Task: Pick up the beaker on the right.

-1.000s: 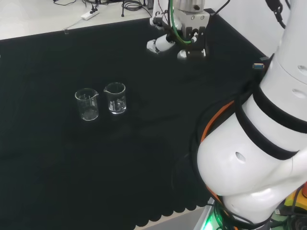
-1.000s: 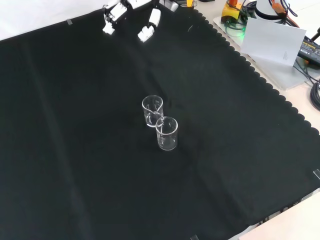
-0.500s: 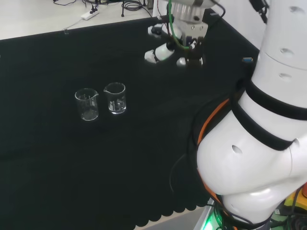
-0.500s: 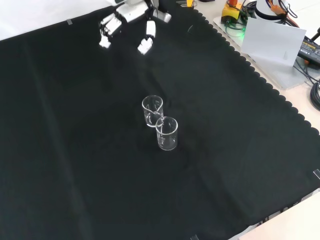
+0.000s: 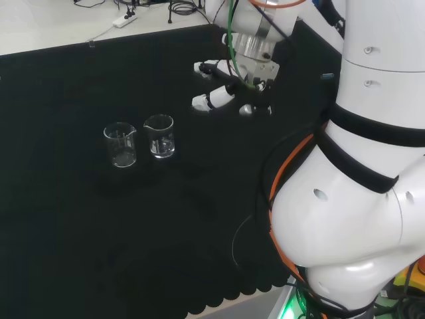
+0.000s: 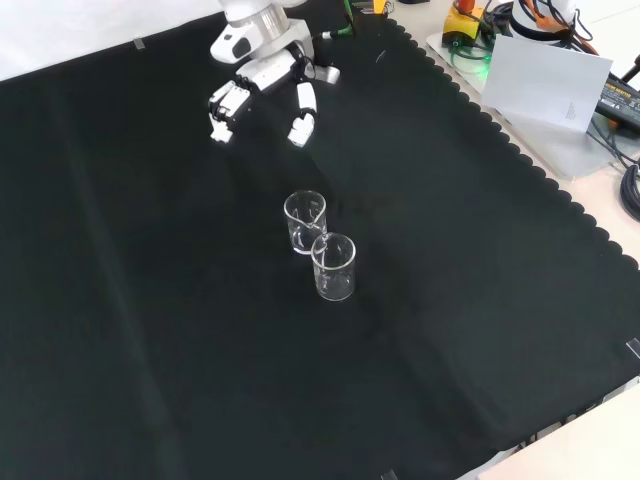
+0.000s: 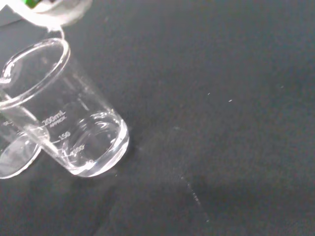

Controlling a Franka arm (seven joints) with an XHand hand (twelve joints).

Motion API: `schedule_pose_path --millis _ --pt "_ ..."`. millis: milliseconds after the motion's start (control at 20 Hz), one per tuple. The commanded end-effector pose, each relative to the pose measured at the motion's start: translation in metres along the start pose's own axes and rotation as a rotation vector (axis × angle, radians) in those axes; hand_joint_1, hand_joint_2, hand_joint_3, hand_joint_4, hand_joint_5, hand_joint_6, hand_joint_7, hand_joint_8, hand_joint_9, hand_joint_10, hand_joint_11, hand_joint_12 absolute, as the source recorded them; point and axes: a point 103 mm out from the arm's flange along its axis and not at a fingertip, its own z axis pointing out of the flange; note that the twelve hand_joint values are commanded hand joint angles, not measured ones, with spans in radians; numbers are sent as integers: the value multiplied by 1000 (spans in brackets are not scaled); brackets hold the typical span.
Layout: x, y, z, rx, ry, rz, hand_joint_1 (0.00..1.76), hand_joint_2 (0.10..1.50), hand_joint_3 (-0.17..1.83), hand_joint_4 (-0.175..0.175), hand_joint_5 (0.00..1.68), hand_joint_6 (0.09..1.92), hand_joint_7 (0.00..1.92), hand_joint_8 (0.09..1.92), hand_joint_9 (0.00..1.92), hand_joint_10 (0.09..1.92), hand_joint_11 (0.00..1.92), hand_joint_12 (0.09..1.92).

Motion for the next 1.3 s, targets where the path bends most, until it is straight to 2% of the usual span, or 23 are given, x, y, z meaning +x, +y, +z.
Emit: schedule_pose_path --millis 50,250,400,550,800,1000,1300 --pt "0 3 21 10 33 -41 680 556 523 -41 197 87 199 629 296 664 0 1168" --pt "1 1 35 28 89 -81 673 557 513 -42 203 87 243 646 330 671 0 1169" --pt "6 2 42 51 97 -106 683 569 488 -42 212 87 276 651 339 644 0 1173" --pt "10 2 52 36 121 -130 705 573 482 -41 211 87 262 643 334 635 0 1176" --pt "14 8 73 115 188 -154 748 573 475 -27 202 87 214 625 291 617 0 1119" --pt "17 10 84 105 211 -163 764 573 468 -17 190 87 180 615 249 609 0 1050" --pt "24 13 96 82 249 -189 779 578 469 -25 221 87 247 638 307 627 0 1060"
